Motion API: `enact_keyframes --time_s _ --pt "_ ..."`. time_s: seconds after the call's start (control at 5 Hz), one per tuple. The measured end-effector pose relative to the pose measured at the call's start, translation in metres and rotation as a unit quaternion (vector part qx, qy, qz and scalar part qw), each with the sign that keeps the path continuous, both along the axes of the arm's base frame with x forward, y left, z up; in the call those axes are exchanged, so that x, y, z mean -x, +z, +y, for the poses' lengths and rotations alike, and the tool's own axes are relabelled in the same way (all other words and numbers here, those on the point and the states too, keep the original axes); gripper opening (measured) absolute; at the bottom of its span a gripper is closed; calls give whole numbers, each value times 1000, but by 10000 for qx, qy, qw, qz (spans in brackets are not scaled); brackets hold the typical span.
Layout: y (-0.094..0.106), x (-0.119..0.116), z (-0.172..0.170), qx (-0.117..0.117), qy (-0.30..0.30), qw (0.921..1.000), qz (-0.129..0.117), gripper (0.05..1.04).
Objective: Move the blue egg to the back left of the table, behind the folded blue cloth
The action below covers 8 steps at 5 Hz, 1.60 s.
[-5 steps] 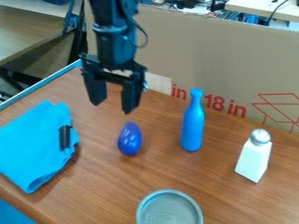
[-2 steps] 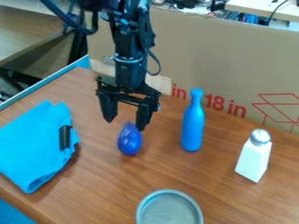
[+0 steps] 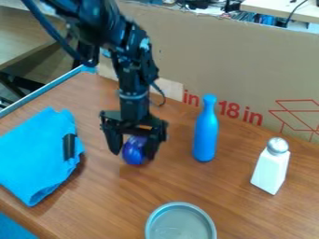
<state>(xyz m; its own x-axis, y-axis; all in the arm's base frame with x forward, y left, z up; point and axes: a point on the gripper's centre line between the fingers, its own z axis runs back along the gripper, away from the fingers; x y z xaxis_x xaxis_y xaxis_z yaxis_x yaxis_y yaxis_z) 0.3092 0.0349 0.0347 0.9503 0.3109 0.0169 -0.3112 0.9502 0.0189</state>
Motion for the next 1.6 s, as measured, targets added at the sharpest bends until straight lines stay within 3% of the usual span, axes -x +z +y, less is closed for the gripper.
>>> enact_keyframes --time_s 0.2,0.4,0.8,1.0,1.4,1.6 --pt "-12 -1 2 -33 132 9999 53 945" --pt "-11 4 3 257 62 9995 177 828" --pt "65 -9 39 467 -290 9984 -107 828" --pt "85 -33 77 441 -126 9987 -232 828" --pt "56 -50 153 292 195 9990 261 828" --pt "44 -40 176 216 349 9985 351 828"
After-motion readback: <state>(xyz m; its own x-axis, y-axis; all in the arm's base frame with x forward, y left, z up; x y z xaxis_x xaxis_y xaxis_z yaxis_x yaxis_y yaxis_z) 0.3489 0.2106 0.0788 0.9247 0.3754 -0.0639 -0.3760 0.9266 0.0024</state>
